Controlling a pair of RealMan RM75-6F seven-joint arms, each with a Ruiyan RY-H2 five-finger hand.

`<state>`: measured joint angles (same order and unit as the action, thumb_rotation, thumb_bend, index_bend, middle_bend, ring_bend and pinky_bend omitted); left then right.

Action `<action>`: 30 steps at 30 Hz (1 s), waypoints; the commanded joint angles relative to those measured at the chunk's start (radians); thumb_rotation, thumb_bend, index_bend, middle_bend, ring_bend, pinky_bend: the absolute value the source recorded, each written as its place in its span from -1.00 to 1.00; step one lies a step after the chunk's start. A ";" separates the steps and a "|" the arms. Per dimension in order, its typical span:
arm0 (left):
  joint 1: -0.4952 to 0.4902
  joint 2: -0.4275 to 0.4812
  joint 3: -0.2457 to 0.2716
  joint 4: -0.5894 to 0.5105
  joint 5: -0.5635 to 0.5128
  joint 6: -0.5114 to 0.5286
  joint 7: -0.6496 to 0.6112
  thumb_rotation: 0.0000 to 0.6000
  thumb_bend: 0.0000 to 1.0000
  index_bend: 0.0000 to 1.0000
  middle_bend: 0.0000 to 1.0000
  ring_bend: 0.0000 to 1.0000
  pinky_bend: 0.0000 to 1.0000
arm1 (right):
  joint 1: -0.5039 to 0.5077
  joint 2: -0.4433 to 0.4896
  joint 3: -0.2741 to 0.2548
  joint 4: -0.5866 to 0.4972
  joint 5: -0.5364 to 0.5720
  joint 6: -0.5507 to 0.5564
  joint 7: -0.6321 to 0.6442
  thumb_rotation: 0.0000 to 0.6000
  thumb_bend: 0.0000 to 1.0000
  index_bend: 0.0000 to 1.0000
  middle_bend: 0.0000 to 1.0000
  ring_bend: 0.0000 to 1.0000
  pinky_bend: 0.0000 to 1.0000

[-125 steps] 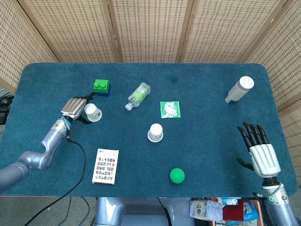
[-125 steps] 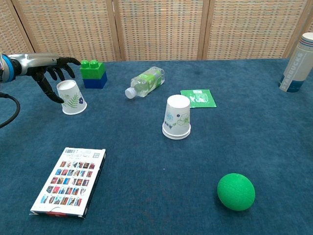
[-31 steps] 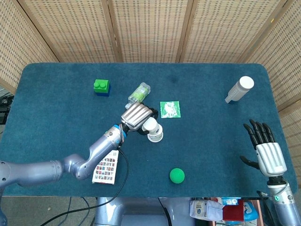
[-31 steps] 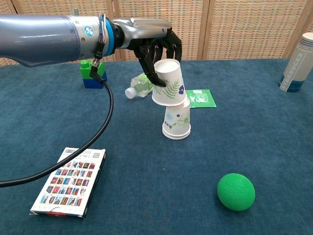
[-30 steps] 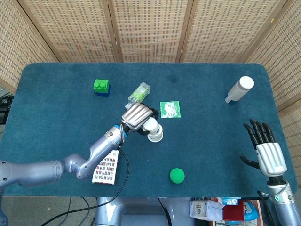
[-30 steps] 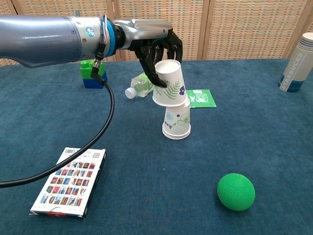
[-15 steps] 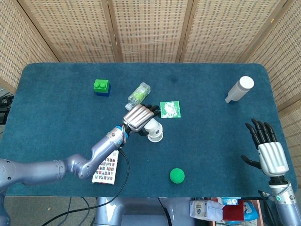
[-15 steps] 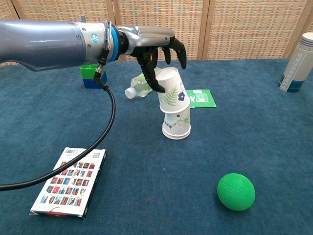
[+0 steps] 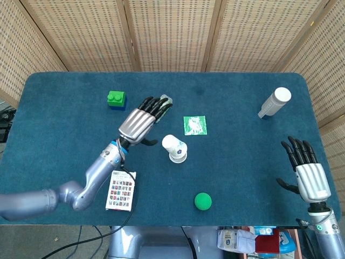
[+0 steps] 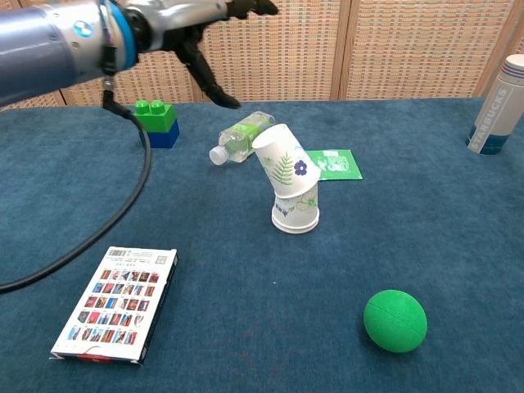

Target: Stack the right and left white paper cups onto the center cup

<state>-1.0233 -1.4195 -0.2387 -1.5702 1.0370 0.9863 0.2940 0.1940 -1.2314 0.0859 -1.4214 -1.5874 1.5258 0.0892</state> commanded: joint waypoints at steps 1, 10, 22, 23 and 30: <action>0.055 0.056 0.029 -0.026 0.053 0.019 -0.057 1.00 -0.65 -1.00 -1.00 -1.00 -1.00 | 0.001 -0.001 -0.001 -0.003 -0.003 -0.001 -0.005 1.00 -1.00 -0.95 -1.00 -1.00 -1.00; 0.023 -0.037 0.007 0.112 0.043 -0.067 -0.118 1.00 -0.65 -1.00 -1.00 -1.00 -1.00 | 0.006 -0.004 0.000 -0.013 -0.010 -0.003 -0.016 1.00 -1.00 -0.95 -1.00 -1.00 -1.00; -0.085 -0.190 -0.044 0.226 -0.014 -0.135 -0.030 1.00 -0.65 -1.00 -1.00 -1.00 -1.00 | 0.001 0.003 0.012 0.012 0.024 -0.013 0.023 1.00 -1.00 -0.95 -1.00 -1.00 -1.00; -0.093 -0.197 -0.046 0.227 -0.023 -0.139 -0.015 1.00 -0.65 -1.00 -1.00 -1.00 -1.00 | 0.000 0.004 0.012 0.013 0.025 -0.012 0.026 1.00 -1.00 -0.95 -1.00 -1.00 -1.00; -0.153 -0.255 -0.063 0.242 -0.100 -0.158 0.090 1.00 -0.65 -1.00 -1.00 -1.00 -1.00 | -0.006 0.013 0.014 0.002 0.016 0.005 0.038 1.00 -1.00 -0.95 -1.00 -1.00 -1.00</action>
<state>-1.1644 -1.6626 -0.2966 -1.3320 0.9541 0.8322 0.3677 0.1883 -1.2187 0.0998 -1.4191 -1.5707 1.5307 0.1264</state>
